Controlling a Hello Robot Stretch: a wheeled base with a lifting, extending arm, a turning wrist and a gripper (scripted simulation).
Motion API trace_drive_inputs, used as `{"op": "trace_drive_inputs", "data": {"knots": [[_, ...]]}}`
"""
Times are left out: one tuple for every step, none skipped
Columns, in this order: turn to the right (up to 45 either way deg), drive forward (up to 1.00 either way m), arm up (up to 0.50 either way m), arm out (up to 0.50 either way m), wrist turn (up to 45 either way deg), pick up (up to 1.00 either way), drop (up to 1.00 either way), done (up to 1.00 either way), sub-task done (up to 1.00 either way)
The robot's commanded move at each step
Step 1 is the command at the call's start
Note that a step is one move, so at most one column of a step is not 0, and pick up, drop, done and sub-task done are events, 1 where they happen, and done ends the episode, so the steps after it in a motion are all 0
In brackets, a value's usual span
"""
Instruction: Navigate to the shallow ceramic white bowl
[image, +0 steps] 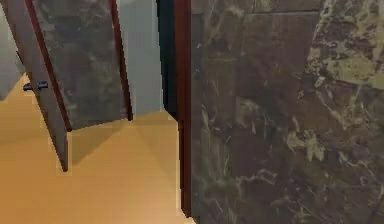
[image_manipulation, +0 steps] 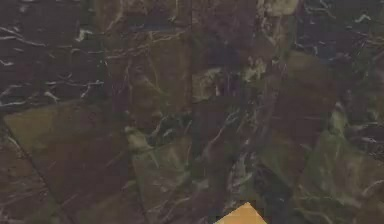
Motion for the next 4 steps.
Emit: {"op": "trace_drive_inputs", "data": {"knots": [[-39.0,0.0,0.0,0.0,0.0,0.0,0.0,0.0,0.0],[0.0,0.45,0.0,0.0,0.0,0.0,0.0,0.0,0.0],[-33.0,0.0,0.0,0.0,0.0,0.0,0.0,0.0,0.0],[0.0,0.45,0.0,0.0,0.0,0.0,0.0,0.0,0.0]]}}
